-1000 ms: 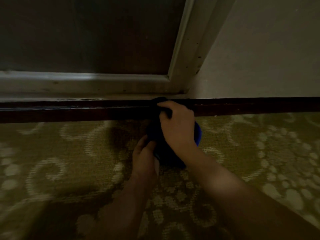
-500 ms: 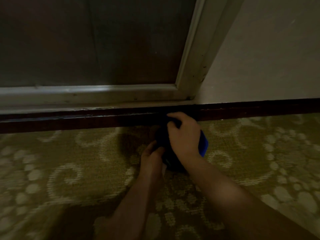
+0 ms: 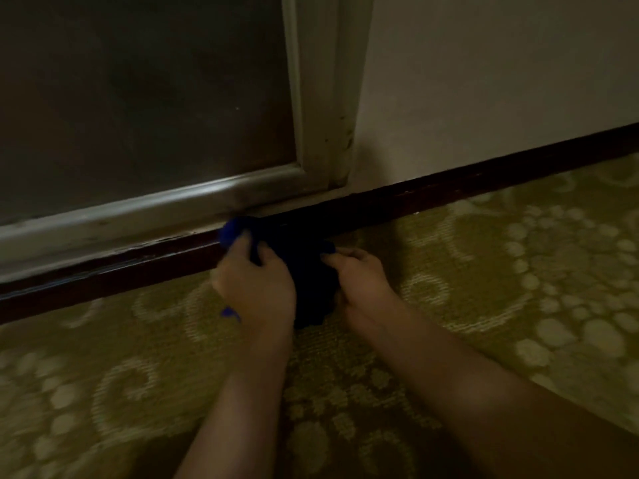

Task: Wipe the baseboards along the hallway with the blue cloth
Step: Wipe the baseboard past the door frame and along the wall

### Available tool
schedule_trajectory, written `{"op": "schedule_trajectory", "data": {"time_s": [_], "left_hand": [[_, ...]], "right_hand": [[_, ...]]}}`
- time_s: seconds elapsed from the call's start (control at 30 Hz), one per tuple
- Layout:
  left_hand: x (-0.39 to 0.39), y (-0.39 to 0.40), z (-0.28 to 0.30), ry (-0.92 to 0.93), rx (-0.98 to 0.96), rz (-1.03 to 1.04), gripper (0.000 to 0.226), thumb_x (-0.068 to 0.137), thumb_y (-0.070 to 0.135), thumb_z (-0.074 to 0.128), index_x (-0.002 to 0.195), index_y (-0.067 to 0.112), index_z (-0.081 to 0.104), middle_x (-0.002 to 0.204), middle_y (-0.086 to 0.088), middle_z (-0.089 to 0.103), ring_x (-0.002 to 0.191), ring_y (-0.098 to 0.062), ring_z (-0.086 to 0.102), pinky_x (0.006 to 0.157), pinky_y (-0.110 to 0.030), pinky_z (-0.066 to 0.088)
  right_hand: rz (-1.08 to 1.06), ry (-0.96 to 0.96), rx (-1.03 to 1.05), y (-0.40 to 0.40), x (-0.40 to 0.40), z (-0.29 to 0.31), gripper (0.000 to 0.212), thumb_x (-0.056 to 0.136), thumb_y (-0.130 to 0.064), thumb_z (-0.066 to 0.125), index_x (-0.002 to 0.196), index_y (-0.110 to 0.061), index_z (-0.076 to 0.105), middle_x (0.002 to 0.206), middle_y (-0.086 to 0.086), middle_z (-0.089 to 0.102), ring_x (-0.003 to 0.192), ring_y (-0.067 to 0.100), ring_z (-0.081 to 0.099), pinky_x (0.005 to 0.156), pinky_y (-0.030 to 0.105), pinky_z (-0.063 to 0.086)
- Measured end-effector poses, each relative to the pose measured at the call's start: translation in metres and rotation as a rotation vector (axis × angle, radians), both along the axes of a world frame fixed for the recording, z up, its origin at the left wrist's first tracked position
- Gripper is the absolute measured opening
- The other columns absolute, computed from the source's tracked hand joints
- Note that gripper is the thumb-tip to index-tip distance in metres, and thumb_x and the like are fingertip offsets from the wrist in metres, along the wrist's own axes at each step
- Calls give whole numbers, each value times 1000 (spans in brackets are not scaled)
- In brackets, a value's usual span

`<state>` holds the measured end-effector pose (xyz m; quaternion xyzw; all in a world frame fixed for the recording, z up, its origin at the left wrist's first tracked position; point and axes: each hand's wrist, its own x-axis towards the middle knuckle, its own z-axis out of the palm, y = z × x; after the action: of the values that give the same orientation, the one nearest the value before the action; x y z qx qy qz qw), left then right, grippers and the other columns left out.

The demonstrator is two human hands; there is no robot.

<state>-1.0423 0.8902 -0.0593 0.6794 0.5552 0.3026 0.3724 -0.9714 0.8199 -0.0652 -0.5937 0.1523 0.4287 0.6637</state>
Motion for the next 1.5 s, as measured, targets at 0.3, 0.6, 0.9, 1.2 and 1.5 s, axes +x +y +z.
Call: {"op": "schedule_trajectory", "data": {"time_s": [0.3, 0.6, 0.9, 1.2, 1.5], "left_hand": [[-15, 3, -3, -42, 93, 80, 33, 94, 11, 59, 126, 10, 65, 119, -7, 69, 104, -9, 58, 92, -23, 44], [27, -12, -7, 30, 85, -282, 34, 96, 10, 55, 129, 15, 64, 119, 0, 69, 96, 0, 53, 85, -7, 37], [33, -23, -14, -35, 58, -104, 34, 96, 10, 57, 130, 13, 62, 124, -3, 67, 105, 0, 53, 90, -9, 36], [-1, 7, -4, -88, 69, -85, 30, 94, 12, 59, 123, 16, 68, 109, 12, 63, 102, -2, 57, 86, -12, 43], [5, -8, -10, -13, 84, -31, 35, 97, 14, 55, 132, 13, 60, 125, -4, 66, 107, -5, 57, 94, -18, 41]], "right_hand": [[-49, 106, 76, -20, -3, -18, 30, 89, -4, 60, 119, -8, 56, 116, 15, 63, 101, 28, 64, 71, 34, 56], [-43, 96, 10, -27, 7, -29, 32, 88, -9, 58, 120, -11, 57, 118, 16, 64, 104, 33, 64, 87, 48, 55], [-49, 49, -12, -23, 12, -25, 30, 89, -8, 58, 119, -6, 58, 112, 18, 66, 100, 31, 65, 73, 36, 56], [-61, 282, 175, -18, 4, -36, 40, 85, -22, 63, 123, -11, 62, 118, 17, 67, 104, 34, 66, 93, 49, 52], [29, 115, 30, -4, 10, -18, 40, 87, -10, 61, 127, -10, 56, 114, 15, 66, 99, 30, 65, 69, 35, 59]]}}
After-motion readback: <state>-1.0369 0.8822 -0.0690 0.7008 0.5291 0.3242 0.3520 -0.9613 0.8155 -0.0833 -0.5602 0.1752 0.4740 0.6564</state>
